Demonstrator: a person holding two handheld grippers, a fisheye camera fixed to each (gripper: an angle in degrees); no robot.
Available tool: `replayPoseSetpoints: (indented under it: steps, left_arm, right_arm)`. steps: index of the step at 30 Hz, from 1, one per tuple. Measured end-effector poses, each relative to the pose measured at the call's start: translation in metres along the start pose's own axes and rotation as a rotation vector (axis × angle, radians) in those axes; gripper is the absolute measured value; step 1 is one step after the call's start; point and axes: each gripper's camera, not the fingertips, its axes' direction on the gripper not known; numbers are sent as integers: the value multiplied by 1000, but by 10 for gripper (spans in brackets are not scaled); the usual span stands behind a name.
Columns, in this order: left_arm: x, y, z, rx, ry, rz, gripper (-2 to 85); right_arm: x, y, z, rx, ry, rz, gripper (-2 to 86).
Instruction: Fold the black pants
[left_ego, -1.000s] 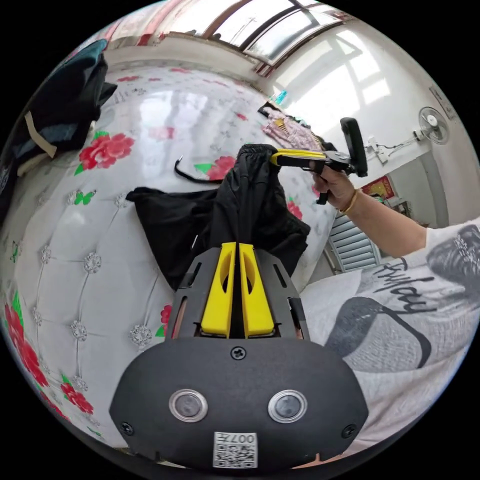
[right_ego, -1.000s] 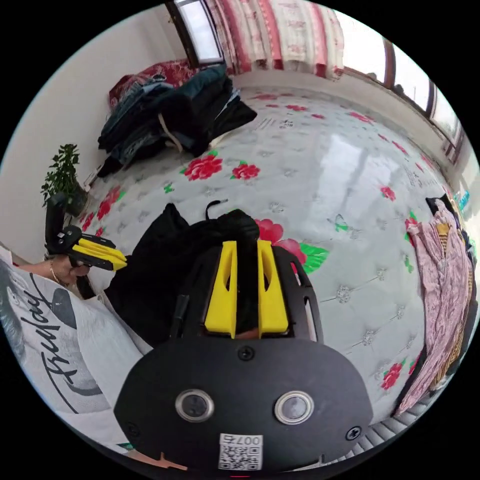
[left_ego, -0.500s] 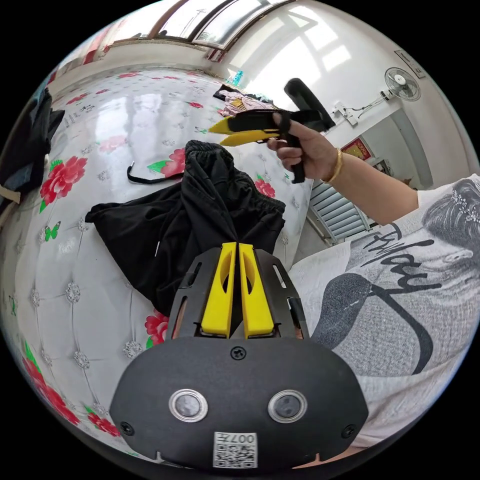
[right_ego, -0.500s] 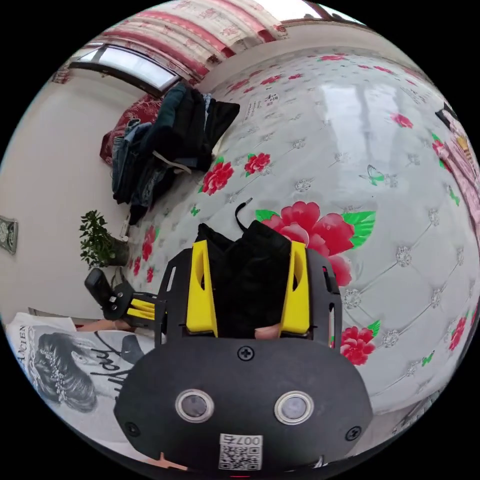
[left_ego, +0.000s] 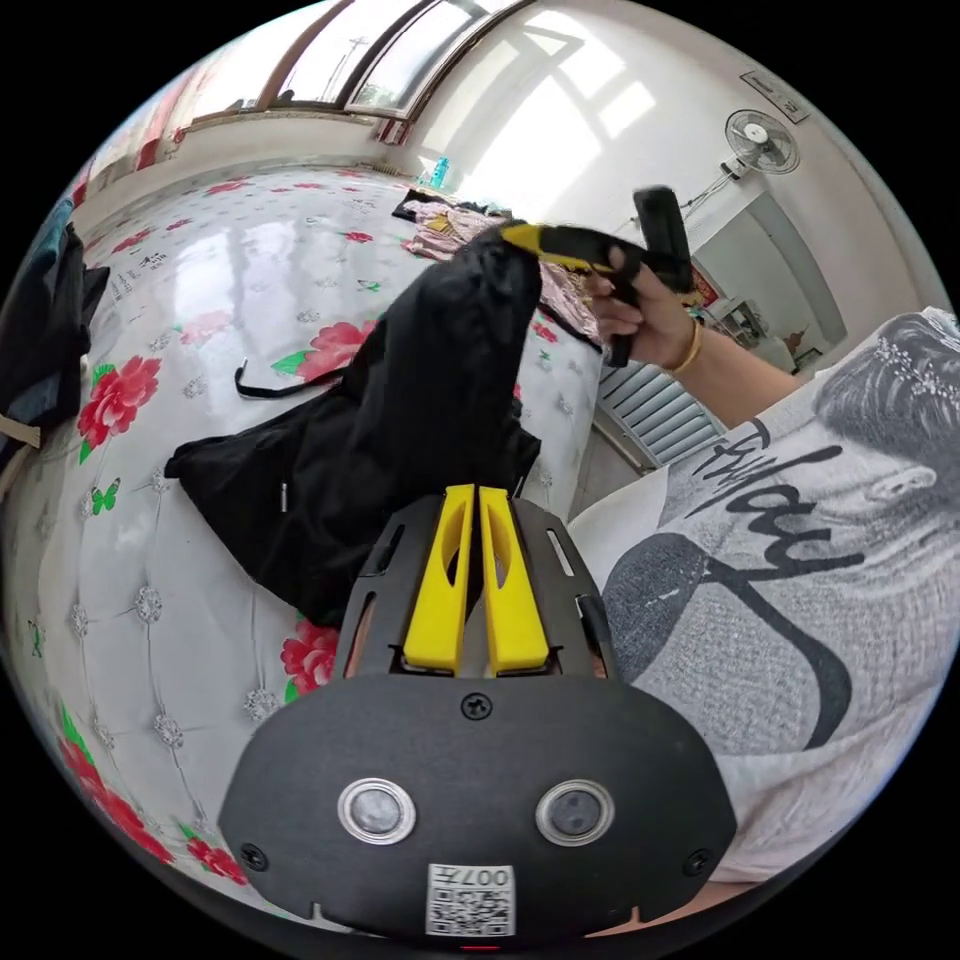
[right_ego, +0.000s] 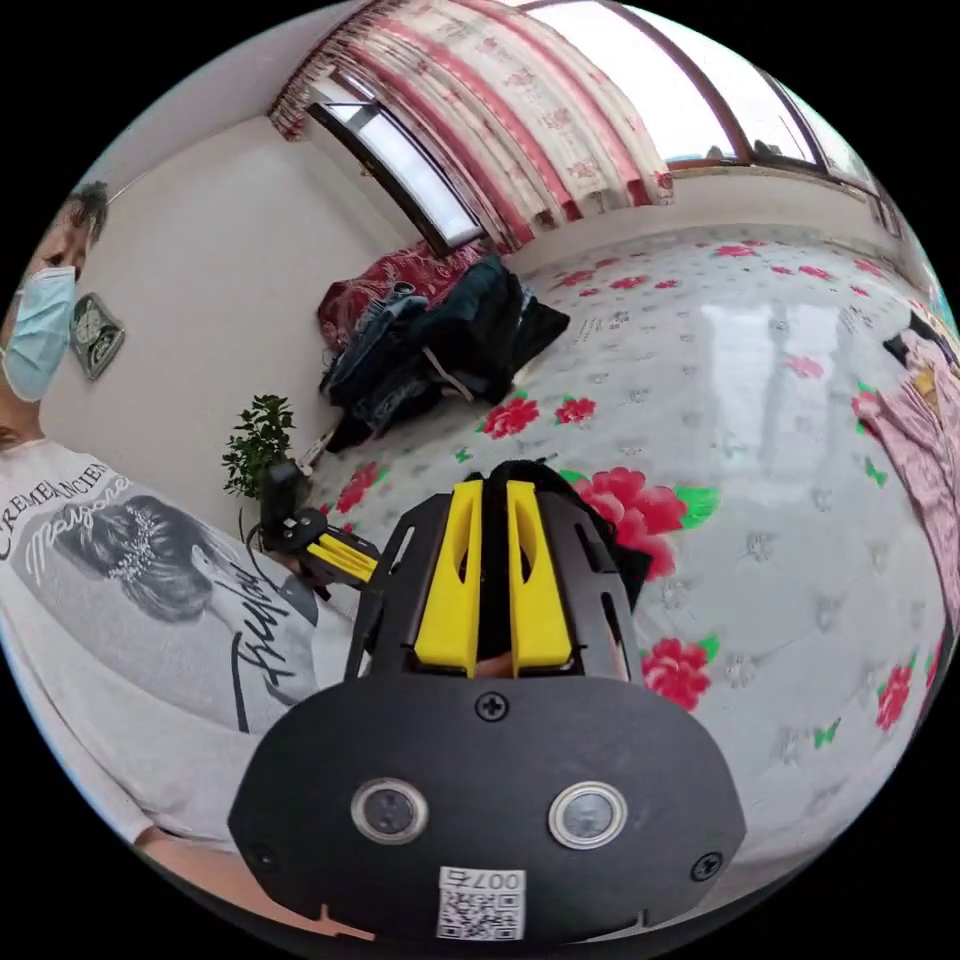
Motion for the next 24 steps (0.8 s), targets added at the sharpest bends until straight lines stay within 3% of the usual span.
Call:
replayPoseSetpoints:
  steps: [3,6,11,15,20,22,24]
  left_arm:
    - [-9,-1,36,-171,70,42,-9]
    - [-14,5,50,-260,122,58,-6]
    - [-37,16,0,-142,65,-34,27]
    - [-104,44,-61,34,35,-291,83]
    - [-184,84,-78,79,18,-559,132]
    - [-207,88,-75,96,85,-614,149]
    - [-234,88,-63,106,198,-671,160]
  right_arm:
    - [54,60,15,-233,81,225,87]
    - [81,86,19,-331,77,349,105]
    - [92,60,-2,-128,26,347,142]
    - [147,45,26,-169,-134,467,165]
    - [188,44,51,-215,-170,538,153]
    - [192,42,65,-228,-286,563,147]
    - [188,35,76,-248,-279,534,135]
